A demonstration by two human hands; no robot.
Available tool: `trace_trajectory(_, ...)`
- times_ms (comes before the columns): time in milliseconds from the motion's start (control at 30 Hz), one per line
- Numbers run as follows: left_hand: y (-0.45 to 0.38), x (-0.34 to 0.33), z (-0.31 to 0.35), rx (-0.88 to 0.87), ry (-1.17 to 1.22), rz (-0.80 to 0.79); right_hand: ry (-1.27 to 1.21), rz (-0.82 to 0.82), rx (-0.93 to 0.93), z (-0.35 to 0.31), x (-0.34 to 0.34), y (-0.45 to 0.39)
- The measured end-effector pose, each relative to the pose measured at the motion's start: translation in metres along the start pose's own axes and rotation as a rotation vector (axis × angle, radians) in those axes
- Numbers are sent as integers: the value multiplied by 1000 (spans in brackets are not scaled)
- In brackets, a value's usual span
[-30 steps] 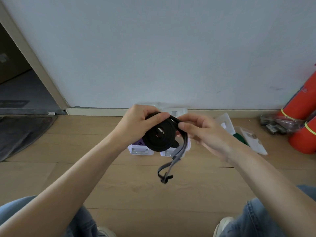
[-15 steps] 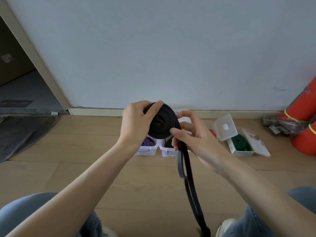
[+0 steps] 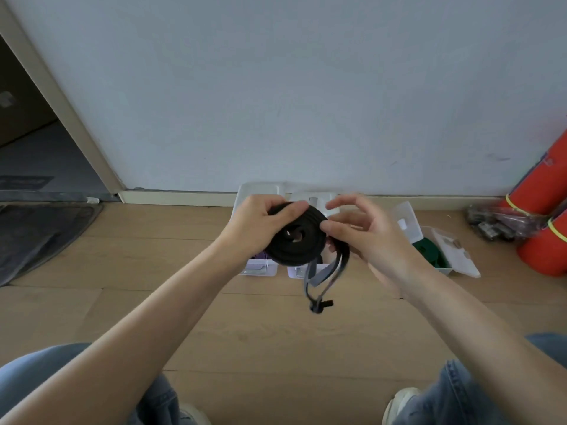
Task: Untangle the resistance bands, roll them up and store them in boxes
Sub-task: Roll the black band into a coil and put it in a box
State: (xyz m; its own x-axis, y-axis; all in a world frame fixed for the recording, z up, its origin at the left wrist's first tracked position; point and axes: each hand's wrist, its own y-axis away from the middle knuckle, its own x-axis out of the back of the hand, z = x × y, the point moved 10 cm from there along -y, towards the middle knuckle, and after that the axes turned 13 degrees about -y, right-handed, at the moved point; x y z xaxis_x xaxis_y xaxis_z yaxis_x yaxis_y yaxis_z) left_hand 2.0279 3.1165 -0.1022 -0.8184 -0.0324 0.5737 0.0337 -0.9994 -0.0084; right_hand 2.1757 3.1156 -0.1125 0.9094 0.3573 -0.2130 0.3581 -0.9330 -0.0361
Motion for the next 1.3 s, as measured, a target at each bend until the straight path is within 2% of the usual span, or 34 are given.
trace_trajectory(67,-4,18,-1,-3,72,99,-104,-42,-41,1,-5,2)
trace_trajectory(267,-4,38,-7,25,158,346,-155,-95,-29,6,-25,8)
trace_trajectory(400,5,22,-10,52,120,378,-151,-28,30,7,-25,7)
trace_trajectory(467,8,18,-10,57,135,328,-92,-5,58,2,-15,4)
trace_trajectory(567,4,10,2,-19,197,110,66,-18,118,-10,-4,1)
trace_trajectory(667,8,-12,4,4,63,-99,262,-92,166,-10,-18,5)
trace_trajectory(800,12,-30,-3,44,-22,-278,300,-19,190,-9,-12,4)
trace_trajectory(933,9,-26,-3,48,72,-144,249,27,156,-9,-5,1)
trace_trajectory(1100,-3,7,-4,52,193,125,43,-51,47,-4,-6,1)
trace_trajectory(1200,-6,17,-6,51,203,235,-67,-70,29,-1,-13,3)
trace_trajectory(1300,-4,21,-9,60,189,328,-63,-58,16,5,-20,4)
